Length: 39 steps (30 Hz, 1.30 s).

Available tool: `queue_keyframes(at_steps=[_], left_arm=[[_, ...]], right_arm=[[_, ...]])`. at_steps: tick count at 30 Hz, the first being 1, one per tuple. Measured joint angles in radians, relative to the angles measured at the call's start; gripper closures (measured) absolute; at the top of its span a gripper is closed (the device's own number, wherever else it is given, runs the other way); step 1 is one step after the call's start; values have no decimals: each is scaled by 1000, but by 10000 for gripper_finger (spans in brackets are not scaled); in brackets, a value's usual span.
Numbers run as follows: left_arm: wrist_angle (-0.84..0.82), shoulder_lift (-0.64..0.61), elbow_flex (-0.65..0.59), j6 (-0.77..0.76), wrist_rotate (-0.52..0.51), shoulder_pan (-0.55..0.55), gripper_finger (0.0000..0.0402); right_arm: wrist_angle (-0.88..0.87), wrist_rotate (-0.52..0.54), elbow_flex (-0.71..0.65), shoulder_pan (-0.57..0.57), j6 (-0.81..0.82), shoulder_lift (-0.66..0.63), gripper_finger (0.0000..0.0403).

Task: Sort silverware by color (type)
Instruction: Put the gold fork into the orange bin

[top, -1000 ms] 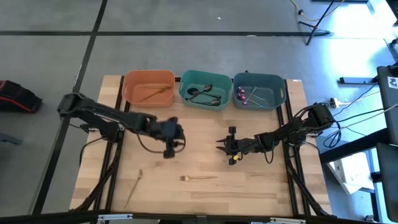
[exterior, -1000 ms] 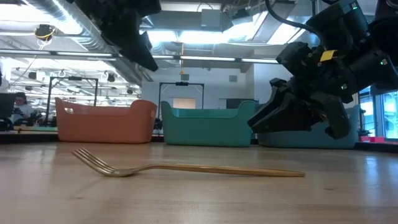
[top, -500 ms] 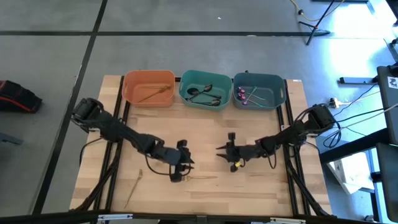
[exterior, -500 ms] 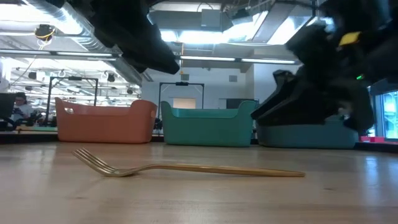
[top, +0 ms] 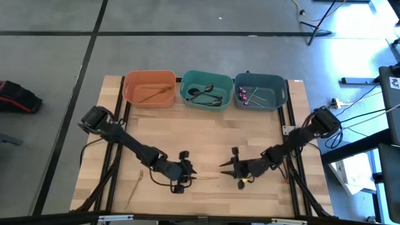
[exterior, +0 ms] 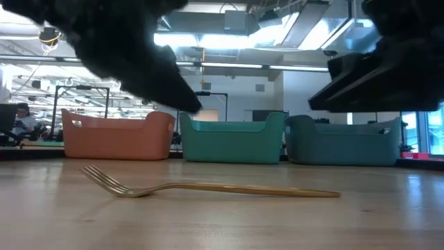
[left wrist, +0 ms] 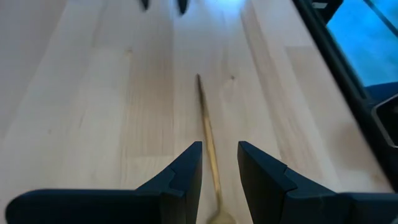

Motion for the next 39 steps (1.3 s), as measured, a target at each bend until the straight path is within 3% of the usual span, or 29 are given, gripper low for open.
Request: queue_keyframes(at_steps=[22,26,31,39], left_arm=[[149,207,1,-8,14,-1,305],[150,215,2,0,5,-1,326],[148,216,2,26,6,0,387],[136,197,1,28,-19,-4,380]], right_arm=[[-75,4,2,68,240,0,285],[-77,4,2,68,240,0,285],[-81,34,2,68,240,0,285],[-82,34,2,68,240,0,285]])
